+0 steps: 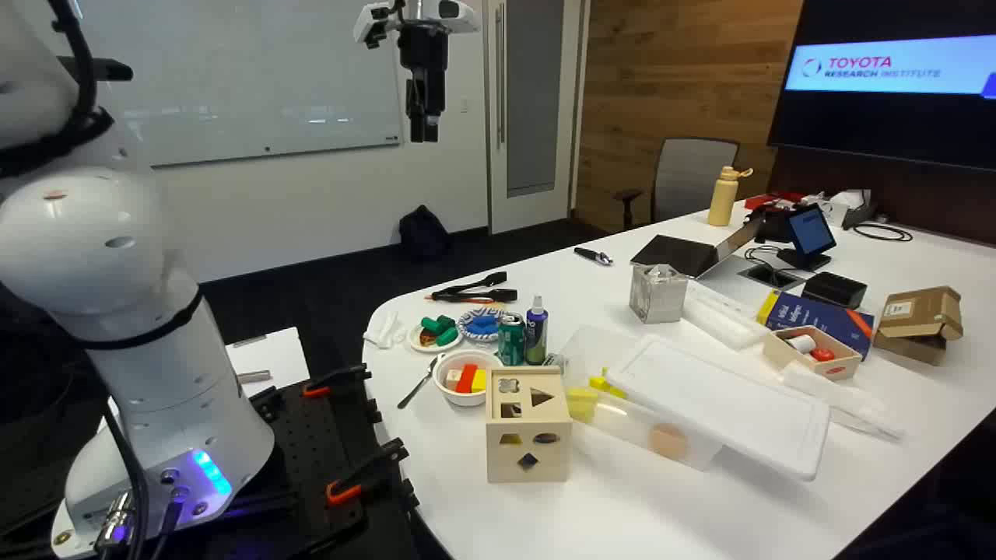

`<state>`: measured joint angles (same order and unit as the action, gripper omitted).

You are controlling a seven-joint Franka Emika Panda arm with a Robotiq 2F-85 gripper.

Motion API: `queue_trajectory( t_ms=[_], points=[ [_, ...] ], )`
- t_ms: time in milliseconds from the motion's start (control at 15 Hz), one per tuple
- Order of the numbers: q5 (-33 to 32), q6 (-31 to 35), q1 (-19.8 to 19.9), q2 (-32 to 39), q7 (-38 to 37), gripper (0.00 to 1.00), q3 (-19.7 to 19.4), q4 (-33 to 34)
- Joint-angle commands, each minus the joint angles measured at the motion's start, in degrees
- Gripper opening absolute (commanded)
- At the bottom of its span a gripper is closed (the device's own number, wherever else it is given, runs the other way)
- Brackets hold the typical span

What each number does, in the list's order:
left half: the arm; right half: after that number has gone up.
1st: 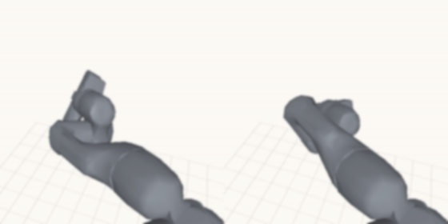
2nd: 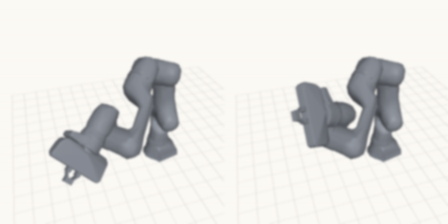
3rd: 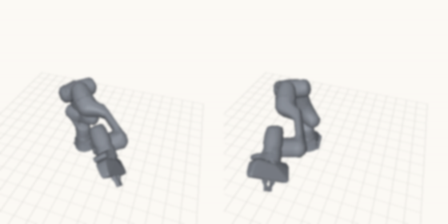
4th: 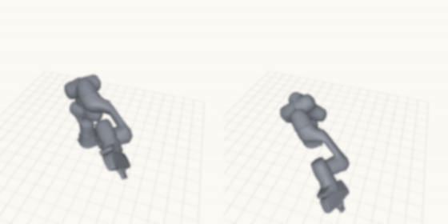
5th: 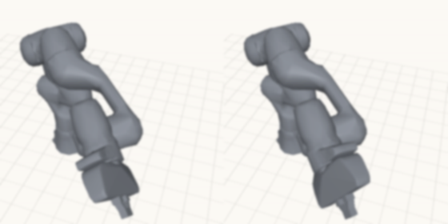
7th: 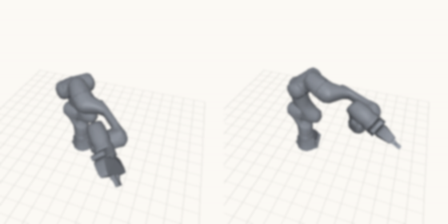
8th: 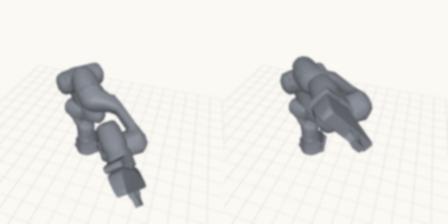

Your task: Put the white block in the toy box

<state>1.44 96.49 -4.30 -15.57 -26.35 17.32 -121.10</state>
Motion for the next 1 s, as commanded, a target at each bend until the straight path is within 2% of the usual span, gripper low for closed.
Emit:
queue_trajectory(
  t_ms=[0,533,800,933],
  points=[
    [-0.3,-0.1,-1.4,0.2,-0.3,1.00,-1.2,0.1],
    [0.6,22.5,-0.5,0.5,-3.3,1.00,-3.5,-16.6],
    [1.4,36.4,-0.4,3.0,-9.2,1.00,-3.8,-27.0],
    [0.3,44.2,-0.3,4.3,-14.4,1.00,-3.4,-32.0]
  ],
)
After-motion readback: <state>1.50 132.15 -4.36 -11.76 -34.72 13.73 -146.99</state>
